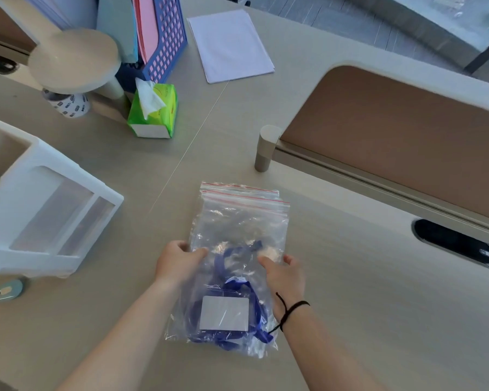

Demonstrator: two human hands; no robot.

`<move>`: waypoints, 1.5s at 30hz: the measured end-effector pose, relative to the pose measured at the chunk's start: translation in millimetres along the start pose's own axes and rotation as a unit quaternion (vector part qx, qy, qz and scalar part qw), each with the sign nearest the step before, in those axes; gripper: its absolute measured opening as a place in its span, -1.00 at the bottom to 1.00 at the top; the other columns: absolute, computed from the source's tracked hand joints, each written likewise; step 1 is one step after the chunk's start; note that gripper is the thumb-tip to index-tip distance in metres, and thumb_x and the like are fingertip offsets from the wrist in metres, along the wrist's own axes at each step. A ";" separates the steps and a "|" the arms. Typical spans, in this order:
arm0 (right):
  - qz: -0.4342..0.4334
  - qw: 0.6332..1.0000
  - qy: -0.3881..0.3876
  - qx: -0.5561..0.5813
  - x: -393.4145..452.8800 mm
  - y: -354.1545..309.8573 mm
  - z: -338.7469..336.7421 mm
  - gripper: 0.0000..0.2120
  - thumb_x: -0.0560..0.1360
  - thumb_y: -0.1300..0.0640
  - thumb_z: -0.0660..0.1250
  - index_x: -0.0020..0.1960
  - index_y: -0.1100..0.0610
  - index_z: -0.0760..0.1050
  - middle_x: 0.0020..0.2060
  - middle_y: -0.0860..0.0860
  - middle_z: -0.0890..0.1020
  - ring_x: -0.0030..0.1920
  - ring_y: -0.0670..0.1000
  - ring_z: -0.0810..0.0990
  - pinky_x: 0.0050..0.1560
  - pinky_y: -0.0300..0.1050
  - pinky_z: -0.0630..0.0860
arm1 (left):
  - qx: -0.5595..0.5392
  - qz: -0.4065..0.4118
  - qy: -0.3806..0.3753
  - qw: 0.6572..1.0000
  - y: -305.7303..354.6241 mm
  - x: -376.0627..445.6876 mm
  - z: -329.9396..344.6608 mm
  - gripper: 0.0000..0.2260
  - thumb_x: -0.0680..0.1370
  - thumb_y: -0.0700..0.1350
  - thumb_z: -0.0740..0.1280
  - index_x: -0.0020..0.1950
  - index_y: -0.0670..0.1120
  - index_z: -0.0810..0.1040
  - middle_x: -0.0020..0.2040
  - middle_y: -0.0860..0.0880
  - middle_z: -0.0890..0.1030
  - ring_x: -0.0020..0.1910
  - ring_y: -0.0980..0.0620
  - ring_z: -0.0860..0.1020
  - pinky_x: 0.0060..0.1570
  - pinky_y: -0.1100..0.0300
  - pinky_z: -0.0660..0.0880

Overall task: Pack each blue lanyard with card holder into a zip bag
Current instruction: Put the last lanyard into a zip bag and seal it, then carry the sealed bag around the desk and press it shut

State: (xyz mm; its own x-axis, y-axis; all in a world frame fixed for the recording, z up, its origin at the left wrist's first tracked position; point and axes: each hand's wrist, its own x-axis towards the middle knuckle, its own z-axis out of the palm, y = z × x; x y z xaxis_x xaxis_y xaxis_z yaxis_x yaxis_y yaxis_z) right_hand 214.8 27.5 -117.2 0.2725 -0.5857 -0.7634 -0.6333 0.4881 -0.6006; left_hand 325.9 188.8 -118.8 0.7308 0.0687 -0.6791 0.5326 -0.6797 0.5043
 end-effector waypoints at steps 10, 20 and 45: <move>0.028 0.991 -0.096 -0.092 10.9 0.4 3.3 -0.86 0.41 0.09 0.45 -0.24 0.15 0.60 -0.31 0.08 0.63 -0.26 0.10 0.58 -0.21 -0.02 0.48 | 0.013 0.029 -0.044 0.999 -5.5 9.7 -6.7 -0.69 0.42 0.08 0.45 -0.26 -0.16 0.55 -0.30 -0.05 0.63 -0.29 -0.09 0.58 -0.24 0.04 0.50; 0.060 0.975 -0.195 0.088 -14.9 -1.9 -33.7 -0.78 0.60 0.18 0.29 0.11 0.30 0.61 0.05 0.24 0.69 0.12 0.23 0.66 0.05 0.04 0.63 | -0.186 0.012 -0.130 0.974 -2.8 -14.5 -9.8 -0.72 0.52 -0.12 0.46 0.18 -0.11 0.51 0.02 -0.10 0.68 -0.12 -0.10 0.67 -0.25 0.04 0.59; -0.168 0.965 0.014 0.203 -189.7 87.9 -392.7 -0.83 0.51 0.13 0.41 -0.05 0.23 0.69 -0.02 0.24 0.71 -0.05 0.10 0.60 0.10 0.02 0.46 | -0.084 0.360 -0.293 0.882 53.6 -326.8 118.8 -0.91 0.45 -0.33 0.47 -0.15 -0.16 0.67 -0.31 0.02 0.71 -0.31 0.17 0.61 -0.26 0.46 0.51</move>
State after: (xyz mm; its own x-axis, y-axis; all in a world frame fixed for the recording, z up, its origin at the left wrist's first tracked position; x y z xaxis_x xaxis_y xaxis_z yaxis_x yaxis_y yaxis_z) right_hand -177.1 -72.6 68.3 0.3897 -0.7688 -0.5070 -0.1749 0.4787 -0.8604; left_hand 64.9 43.1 66.9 0.5852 -0.7595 -0.2841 0.1118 -0.2715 0.9559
